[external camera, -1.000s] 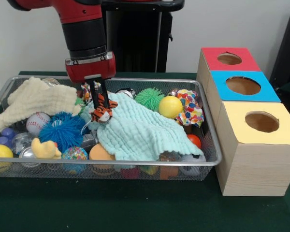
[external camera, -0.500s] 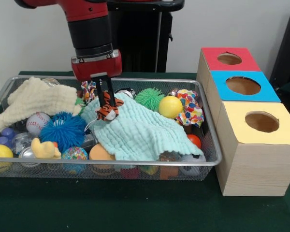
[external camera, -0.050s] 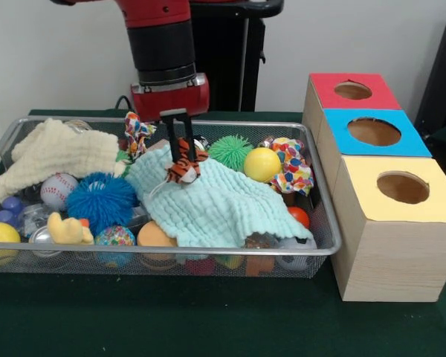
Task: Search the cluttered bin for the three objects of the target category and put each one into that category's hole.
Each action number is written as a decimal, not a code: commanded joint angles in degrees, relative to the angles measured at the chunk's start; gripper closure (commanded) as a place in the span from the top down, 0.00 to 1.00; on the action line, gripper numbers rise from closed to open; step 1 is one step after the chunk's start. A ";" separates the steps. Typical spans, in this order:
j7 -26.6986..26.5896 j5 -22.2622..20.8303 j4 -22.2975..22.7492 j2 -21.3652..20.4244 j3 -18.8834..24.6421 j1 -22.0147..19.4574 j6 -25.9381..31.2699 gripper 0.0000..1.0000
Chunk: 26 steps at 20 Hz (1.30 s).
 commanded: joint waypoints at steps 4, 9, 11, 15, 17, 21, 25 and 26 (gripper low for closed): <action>17.06 7.54 3.31 -2.67 -3.65 6.21 3.66 0.00; 17.27 10.28 3.97 -2.79 -4.38 8.41 3.09 0.00; 17.35 11.15 3.93 -2.88 -4.79 9.37 3.22 0.00; 18.13 13.16 3.66 -3.40 -6.34 12.21 3.52 0.00; 18.44 13.98 3.17 -3.61 -7.51 13.83 4.00 0.00; 19.21 15.47 2.69 -4.21 -9.11 16.86 3.91 0.00; 20.54 17.52 2.30 -4.45 -10.43 19.92 4.07 0.00; 20.87 17.98 2.33 -4.48 -10.77 20.66 3.83 0.00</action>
